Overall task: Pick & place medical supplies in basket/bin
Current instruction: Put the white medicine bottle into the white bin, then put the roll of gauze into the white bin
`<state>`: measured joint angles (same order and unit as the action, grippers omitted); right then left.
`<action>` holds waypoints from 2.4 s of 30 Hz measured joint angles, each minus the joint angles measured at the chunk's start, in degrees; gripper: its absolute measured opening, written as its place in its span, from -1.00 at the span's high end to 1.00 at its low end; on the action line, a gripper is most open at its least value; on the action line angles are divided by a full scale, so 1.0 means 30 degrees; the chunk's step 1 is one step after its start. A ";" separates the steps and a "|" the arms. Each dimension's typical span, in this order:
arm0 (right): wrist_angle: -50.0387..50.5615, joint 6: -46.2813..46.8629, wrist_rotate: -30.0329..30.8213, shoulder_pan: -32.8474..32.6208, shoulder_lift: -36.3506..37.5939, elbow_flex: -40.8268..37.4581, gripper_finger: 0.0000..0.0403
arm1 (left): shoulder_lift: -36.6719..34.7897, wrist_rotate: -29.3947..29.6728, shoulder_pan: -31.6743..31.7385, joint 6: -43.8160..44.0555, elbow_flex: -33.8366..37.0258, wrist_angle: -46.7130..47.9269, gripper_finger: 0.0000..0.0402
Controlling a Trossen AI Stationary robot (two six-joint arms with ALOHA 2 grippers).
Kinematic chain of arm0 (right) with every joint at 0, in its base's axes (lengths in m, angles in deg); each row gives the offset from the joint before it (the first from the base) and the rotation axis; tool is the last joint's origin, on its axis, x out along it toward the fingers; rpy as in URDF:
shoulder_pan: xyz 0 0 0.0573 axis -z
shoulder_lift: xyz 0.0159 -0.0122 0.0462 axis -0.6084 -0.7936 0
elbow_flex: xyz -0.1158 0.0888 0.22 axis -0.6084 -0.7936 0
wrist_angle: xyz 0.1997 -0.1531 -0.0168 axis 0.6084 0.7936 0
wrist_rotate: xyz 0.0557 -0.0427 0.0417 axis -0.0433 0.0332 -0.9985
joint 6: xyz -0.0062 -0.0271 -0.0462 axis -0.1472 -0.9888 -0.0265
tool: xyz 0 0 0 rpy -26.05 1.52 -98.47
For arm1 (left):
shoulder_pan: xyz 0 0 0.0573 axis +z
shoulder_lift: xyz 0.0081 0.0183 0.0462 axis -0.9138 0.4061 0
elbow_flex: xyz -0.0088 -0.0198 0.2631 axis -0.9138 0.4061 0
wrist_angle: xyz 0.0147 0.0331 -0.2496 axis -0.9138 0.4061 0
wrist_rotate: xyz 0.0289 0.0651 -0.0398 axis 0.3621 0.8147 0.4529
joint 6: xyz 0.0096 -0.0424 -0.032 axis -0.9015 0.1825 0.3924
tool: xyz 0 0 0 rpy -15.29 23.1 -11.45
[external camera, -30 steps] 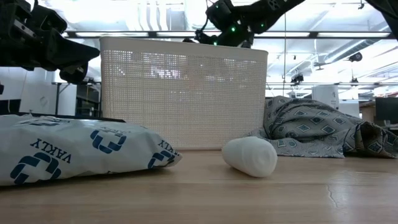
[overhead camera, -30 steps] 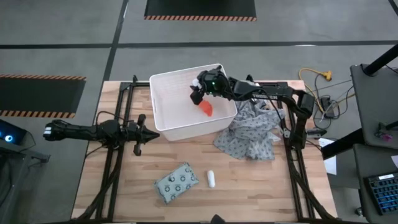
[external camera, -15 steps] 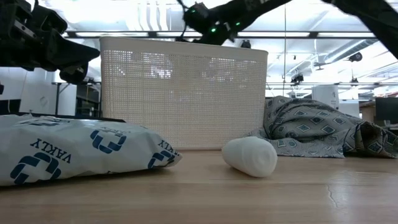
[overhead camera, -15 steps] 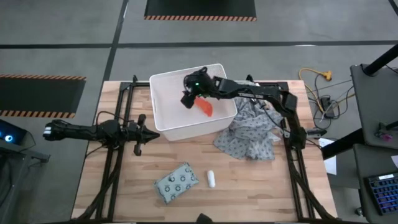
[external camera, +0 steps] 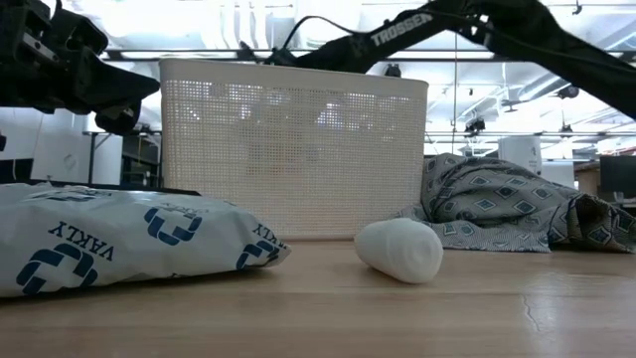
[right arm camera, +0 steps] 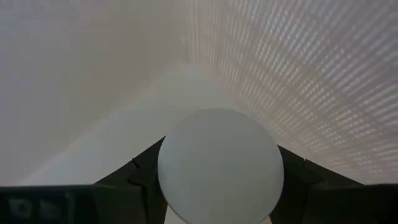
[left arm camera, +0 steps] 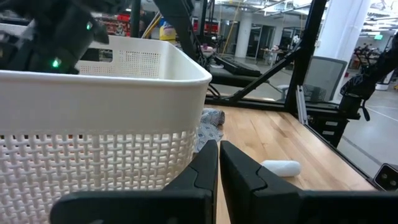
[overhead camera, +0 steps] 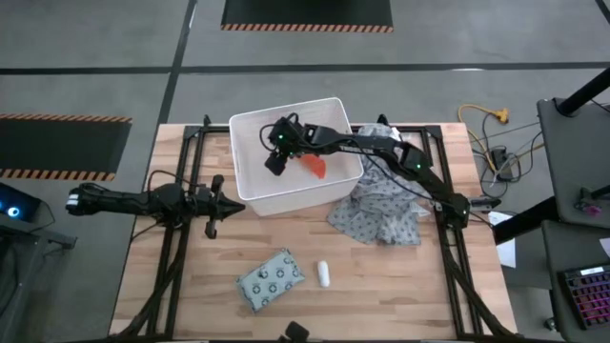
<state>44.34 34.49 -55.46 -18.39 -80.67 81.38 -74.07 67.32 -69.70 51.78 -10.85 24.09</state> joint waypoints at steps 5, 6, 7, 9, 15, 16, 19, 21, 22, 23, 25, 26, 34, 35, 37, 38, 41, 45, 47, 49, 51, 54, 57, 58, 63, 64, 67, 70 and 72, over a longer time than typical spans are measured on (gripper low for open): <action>-0.0553 0.0281 0.0007 0.0109 -0.0265 -0.0445 0.07 | 0.0000 -0.0003 0.0000 0.0002 0.0000 0.0002 1.00; -0.0776 0.0299 -0.0007 0.0133 -0.0265 -0.0628 0.07 | 0.0000 -0.0003 0.0000 0.0002 0.0000 0.0002 1.00; -0.0889 0.0286 -0.0083 0.0146 -0.0265 -0.0767 0.07 | 0.0000 0.0000 -0.0004 0.0002 0.0000 0.0002 1.00; -0.0960 0.0293 -0.0199 0.0186 -0.0301 -0.0836 0.07 | 0.0000 0.0004 0.0000 -0.0006 0.0000 0.0002 1.00; -0.1146 0.0260 -0.0337 0.0189 -0.0281 -0.0837 0.05 | 0.0001 0.0004 0.0000 -0.0002 0.0000 0.0002 1.00; -0.1131 0.0278 -0.0342 0.0189 -0.0287 -0.0837 0.04 | 0.0000 0.0004 0.0000 -0.0002 0.0000 0.0002 1.00; -0.1216 0.0215 -0.0350 0.0182 -0.0287 -0.0837 -0.04 | 0.0000 -0.0003 -0.0001 0.0002 0.0000 0.0002 1.00; -0.1208 0.0213 -0.0350 0.0169 -0.0287 -0.0843 -0.10 | 0.0000 -0.0003 0.0000 0.0002 0.0000 0.0002 1.00; -0.1203 0.0213 -0.0350 0.0153 -0.0287 -0.0851 -0.14 | 0.0000 -0.0003 -0.0007 -0.0005 0.0000 0.0002 1.00; -0.1193 0.0213 -0.0350 0.0138 -0.0287 -0.0859 -0.18 | 0.0000 -0.0002 -0.0001 0.0001 0.0000 0.0002 1.00; -0.1270 0.0216 -0.0350 0.0095 -0.0287 -0.0859 -0.26 | 0.0000 -0.0001 -0.0002 -0.0001 0.0000 0.0002 1.00; -0.1279 0.0216 -0.0409 0.0087 -0.0287 -0.0859 -0.31 | 0.0000 0.0004 -0.0002 0.0002 0.0000 0.0002 1.00; -0.1698 -0.0276 -0.0772 0.0095 0.1384 -0.0874 -0.46 | 0.0000 0.0002 -0.0002 0.0002 0.0000 0.0002 1.00; -0.1707 -0.0382 -0.0681 0.0095 0.1787 -0.0866 -0.45 | 0.0000 -0.0001 0.0000 0.0002 0.0000 0.0002 1.00; -0.1604 -0.0710 -0.0262 0.0035 0.2514 -0.0866 -0.43 | 0.0000 -0.0003 0.0000 0.0001 0.0000 0.0002 1.00; -0.1548 -0.0812 -0.0185 -0.0002 0.2861 -0.0871 -0.41 | 0.0000 -0.0002 -0.0003 0.0002 0.0000 0.0002 1.00; -0.1381 -0.0876 -0.0124 -0.0259 0.4154 -0.0874 -0.37 | 0.0000 0.0004 -0.0001 0.0002 0.0000 0.0002 1.00; 0.0062 -0.0655 -0.0131 -0.0866 0.6087 -0.0861 -0.32 | 0.0000 -0.0003 0.0000 -0.0002 0.0000 0.0002 1.00; 0.1535 -0.0333 -0.0120 -0.1319 0.6903 -0.0898 -0.30 | 0.0006 0.0004 0.0000 0.0002 0.0000 0.0002 1.00; 0.3114 0.0338 -0.0126 -0.1888 0.7605 -0.0910 -0.29 | 0.0007 -0.0003 0.0000 0.0001 0.0000 0.0009 1.00; 0.4883 0.1237 -0.0376 -0.2538 0.8292 -0.0910 -0.27 | 0.0000 0.0004 0.0000 -0.0006 0.0000 0.0009 1.00; 0.7686 0.2846 -0.0481 -0.3625 0.9052 -0.0910 -0.26 | 0.0000 0.0004 0.0000 -0.0002 0.0000 0.0009 1.00; 0.9800 0.4255 -0.0310 -0.4814 0.9422 -0.0939 -0.25 | 0.0007 -0.0001 0.0000 -0.0001 0.0000 0.0009 1.00; 1.0389 0.4699 -0.0289 -0.5203 0.9513 -0.0947 -0.25 | 0.0007 0.0002 -0.0002 0.0000 0.0000 0.0002 1.00; 1.3084 0.6667 -0.0342 -0.7155 0.9468 -0.0953 -0.25 | 0.0007 -0.0003 0.0000 -0.0002 0.0000 0.0009 1.00; 1.3432 0.7214 -0.0335 -0.7468 0.9382 -0.1020 -0.26 | 0.0007 -0.0003 -0.0003 -0.0002 0.0000 0.0002 1.00; 1.4190 0.8658 -0.0303 -0.8200 0.8907 -0.1290 -0.33 | 0.0007 -0.0003 -0.0004 0.0000 0.0000 0.0009 1.00; 1.4399 1.0198 -0.0196 -0.8706 0.8555 -0.1856 -0.44 | 0.0007 -0.0003 -0.0007 0.0002 0.0000 0.0007 1.00; 1.4390 1.1142 -0.0196 -0.8947 0.8408 -0.2442 -0.53 | 0.0007 -0.0003 0.0000 -0.0003 0.0000 0.0002 1.00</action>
<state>87.51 67.92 -56.04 -45.23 -55.45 74.05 -74.05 67.31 -69.70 51.77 -10.85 24.09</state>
